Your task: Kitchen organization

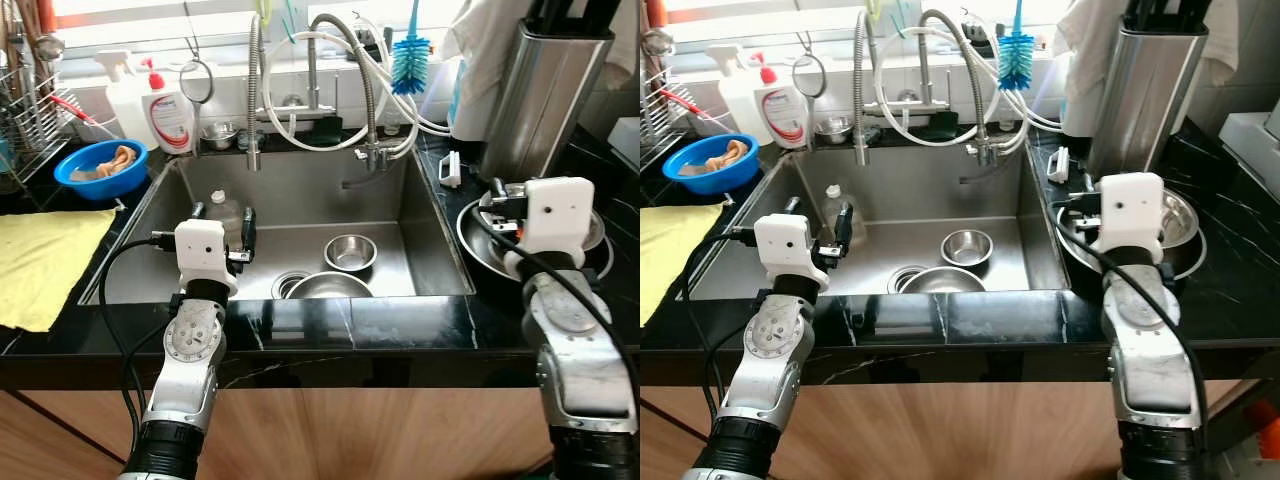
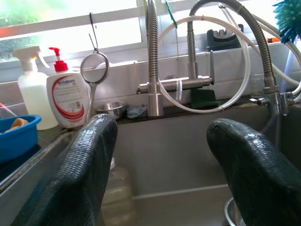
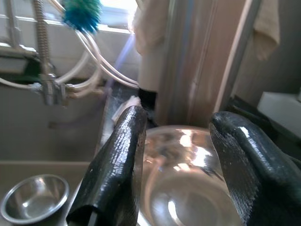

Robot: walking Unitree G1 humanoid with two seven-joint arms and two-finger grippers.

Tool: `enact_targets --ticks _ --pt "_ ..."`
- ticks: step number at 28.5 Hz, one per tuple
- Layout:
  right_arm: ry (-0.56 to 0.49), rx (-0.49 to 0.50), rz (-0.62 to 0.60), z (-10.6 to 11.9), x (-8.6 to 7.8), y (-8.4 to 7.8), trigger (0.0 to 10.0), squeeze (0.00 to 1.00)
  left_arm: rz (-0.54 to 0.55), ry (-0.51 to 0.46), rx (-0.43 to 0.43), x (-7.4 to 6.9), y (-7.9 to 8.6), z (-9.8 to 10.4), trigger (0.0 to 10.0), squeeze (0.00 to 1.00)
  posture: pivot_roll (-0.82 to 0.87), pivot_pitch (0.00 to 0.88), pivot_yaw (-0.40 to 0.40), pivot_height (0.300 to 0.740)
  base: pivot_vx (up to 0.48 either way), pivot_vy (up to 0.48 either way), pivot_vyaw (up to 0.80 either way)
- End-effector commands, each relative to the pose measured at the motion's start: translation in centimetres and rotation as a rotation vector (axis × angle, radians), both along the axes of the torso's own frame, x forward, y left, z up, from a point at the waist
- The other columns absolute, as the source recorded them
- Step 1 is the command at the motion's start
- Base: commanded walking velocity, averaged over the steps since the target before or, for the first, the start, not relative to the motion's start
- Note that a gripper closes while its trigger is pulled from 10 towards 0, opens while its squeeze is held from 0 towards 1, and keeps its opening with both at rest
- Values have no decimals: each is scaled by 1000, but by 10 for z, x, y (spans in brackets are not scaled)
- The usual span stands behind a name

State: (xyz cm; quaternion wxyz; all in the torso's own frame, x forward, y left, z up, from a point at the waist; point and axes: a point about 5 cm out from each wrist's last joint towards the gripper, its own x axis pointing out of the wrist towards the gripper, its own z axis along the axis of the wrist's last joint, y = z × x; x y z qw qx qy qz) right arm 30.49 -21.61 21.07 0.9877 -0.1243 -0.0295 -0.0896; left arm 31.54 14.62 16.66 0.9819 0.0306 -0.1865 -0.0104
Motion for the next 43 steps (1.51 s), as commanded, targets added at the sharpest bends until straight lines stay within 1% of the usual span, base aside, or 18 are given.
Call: enact_targets --ticks 1,3,4,7,8,9,10,13,14,17,18,21,25,28,32,40,43 --pt "0 -22 78 19 1 9 10000 1000 -14 1 7 2 -1 1 10000 0 -179 0 87 740 0 0 0" --pt "25 -38 113 23 3 9 10000 1000 -18 3 6 3 -2 1 10000 0 -185 0 85 740 0 0 0" --pt "35 -50 100 26 3 6 10000 1000 -19 4 6 4 -2 1 10000 0 -185 0 85 740 0 0 0" --pt "44 -52 92 27 3 5 10000 1000 -19 5 6 4 -2 1 10000 0 -185 0 85 740 0 0 0" --pt "50 -35 119 29 4 6 10000 0 -19 5 6 4 -2 0 10000 0 -185 0 85 740 0 0 0" --pt "75 -24 162 29 5 7 10000 0 -20 6 6 4 -2 0 10000 0 -185 0 85 740 0 0 0" --pt "143 5 243 24 6 9 10000 0 -22 7 7 4 -2 0 10000 0 -185 0 85 740 0 0 0" --pt "212 8 265 18 6 5 10000 0 -26 5 10 5 -3 1 10000 0 -181 0 84 740 0 0 0" --pt "241 -17 291 16 6 5 10000 0 -27 5 10 5 -2 1 10000 0 -181 0 84 740 0 0 0" --pt "252 -26 301 16 5 5 10000 0 -27 5 9 5 -2 1 10000 0 -181 0 84 740 0 0 0" --pt "293 -38 326 16 5 3 10000 0 -29 5 11 4 -2 1 10000 0 -172 0 85 740 0 0 0" --pt "365 -59 346 12 3 -1 10000 0 -32 6 13 3 -2 0 10000 0 -174 0 87 740 0 0 0" --pt "381 -59 340 12 3 -3 10000 0 -34 5 14 3 -2 0 10000 0 -174 0 87 740 0 0 0" --pt "389 -86 305 17 4 -10 10000 0 -41 4 13 4 -3 1 10000 0 -175 0 88 740 0 0 0" --pt "416 -109 276 15 4 -17 10000 0 -45 7 12 3 -4 -1 10000 0 -178 0 86 740 0 0 0" --pt "446 -123 266 10 3 -21 10000 0 -52 9 12 4 -5 -1 10000 0 -176 0 85 740 0 0 0" --pt "455 -126 292 8 4 -19 10000 0 -51 17 16 4 -4 -3 10000 0 -177 0 85 740 0 0 0"
